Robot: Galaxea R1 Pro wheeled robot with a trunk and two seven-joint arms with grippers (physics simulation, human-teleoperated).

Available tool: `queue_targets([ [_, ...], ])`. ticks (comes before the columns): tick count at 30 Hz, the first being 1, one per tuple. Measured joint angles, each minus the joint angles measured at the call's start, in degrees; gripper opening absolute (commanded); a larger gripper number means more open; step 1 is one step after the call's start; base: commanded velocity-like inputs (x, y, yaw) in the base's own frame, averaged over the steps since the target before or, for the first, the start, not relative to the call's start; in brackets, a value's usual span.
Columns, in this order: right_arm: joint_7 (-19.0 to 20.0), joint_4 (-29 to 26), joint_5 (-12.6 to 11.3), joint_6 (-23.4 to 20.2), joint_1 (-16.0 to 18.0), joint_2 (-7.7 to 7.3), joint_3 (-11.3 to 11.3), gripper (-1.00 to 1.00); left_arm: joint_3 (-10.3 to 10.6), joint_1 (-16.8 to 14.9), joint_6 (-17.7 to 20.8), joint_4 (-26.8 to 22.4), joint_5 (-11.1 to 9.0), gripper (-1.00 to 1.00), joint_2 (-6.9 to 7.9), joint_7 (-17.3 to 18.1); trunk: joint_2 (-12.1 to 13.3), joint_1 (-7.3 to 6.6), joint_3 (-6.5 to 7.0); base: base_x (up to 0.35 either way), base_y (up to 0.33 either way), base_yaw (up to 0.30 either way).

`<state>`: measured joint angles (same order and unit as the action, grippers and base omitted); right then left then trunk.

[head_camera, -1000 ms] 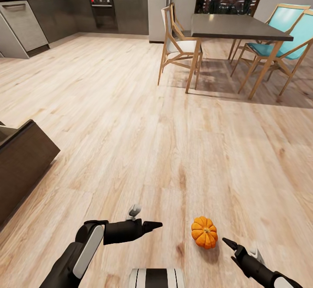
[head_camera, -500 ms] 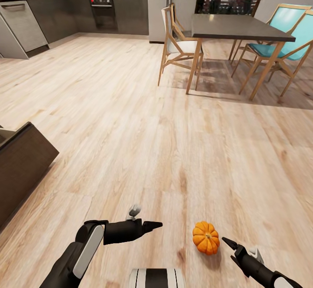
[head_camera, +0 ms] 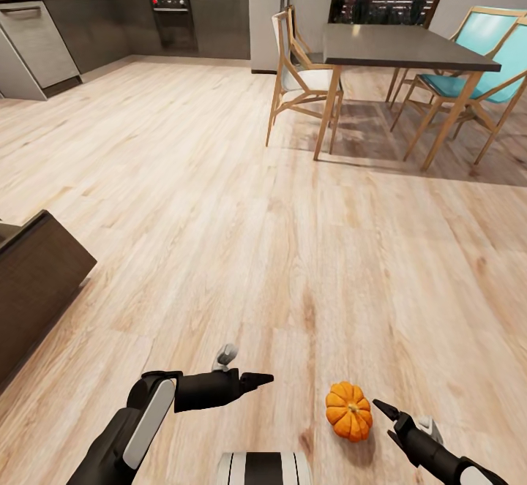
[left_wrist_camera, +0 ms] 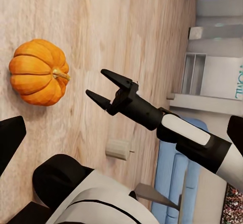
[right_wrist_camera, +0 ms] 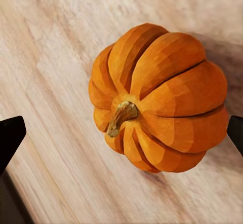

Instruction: Place each of the two pumpkins and all three candles from the living room inside a cabinet in the living room (use any cabinet), then make sure every cabinet is closed, and position the cauldron so it is next to a table in the living room.

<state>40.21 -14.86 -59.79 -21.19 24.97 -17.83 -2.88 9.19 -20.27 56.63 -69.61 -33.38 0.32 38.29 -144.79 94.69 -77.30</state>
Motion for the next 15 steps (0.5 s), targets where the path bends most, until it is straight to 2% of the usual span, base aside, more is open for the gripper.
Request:
queue_targets([
  [15, -0.2, 0.0, 0.0, 0.0, 0.0, 0.03, 0.0, 1.0, 0.0, 0.0, 0.0, 0.0, 0.0, 1.0, 0.07, 0.0, 0.0, 0.0, 0.0, 0.03, -0.006, 0.0],
])
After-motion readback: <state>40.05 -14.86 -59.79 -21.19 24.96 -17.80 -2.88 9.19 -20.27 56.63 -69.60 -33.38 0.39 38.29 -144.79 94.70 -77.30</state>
